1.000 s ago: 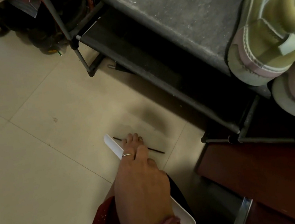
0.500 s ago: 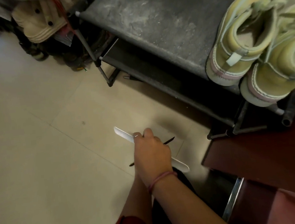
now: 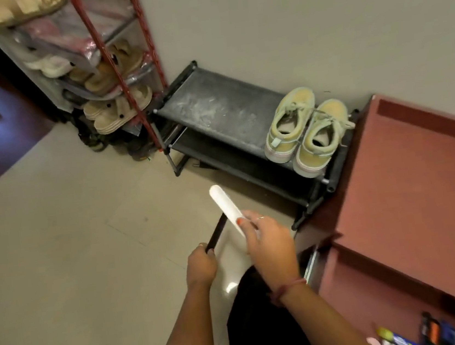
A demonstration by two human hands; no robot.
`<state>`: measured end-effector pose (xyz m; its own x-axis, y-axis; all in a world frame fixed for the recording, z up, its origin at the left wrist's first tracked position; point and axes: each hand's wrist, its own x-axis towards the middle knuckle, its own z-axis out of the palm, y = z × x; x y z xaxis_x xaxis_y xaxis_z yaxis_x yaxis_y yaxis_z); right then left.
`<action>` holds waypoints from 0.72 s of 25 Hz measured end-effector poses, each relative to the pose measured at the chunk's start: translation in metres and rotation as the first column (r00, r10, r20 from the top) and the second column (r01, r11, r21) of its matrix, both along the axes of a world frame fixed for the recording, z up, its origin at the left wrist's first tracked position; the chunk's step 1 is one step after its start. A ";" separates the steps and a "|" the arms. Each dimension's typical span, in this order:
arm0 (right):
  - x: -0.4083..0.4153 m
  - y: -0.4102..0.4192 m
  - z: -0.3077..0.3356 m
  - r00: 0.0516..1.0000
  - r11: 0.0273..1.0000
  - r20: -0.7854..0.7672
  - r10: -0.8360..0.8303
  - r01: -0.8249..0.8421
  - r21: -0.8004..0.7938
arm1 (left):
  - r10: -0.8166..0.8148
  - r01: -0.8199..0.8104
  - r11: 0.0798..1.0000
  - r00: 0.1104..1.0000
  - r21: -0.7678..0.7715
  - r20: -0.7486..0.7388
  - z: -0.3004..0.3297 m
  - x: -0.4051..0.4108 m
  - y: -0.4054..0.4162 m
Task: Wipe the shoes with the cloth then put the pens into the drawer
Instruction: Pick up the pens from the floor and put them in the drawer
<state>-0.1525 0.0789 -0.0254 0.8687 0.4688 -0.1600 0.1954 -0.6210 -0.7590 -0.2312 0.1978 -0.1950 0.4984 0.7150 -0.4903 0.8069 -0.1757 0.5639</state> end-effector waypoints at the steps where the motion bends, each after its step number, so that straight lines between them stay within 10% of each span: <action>1: -0.002 -0.022 0.016 0.976 0.992 -0.199 -0.093 0.107 0.064 | 0.034 -0.033 0.999 0.999 -0.038 0.027 0.020 0.000 -0.004; 18: -0.061 -0.309 0.079 0.643 0.776 -0.725 -0.247 0.579 0.250 | 0.051 0.217 0.790 0.908 -0.573 0.416 0.259 0.014 -0.194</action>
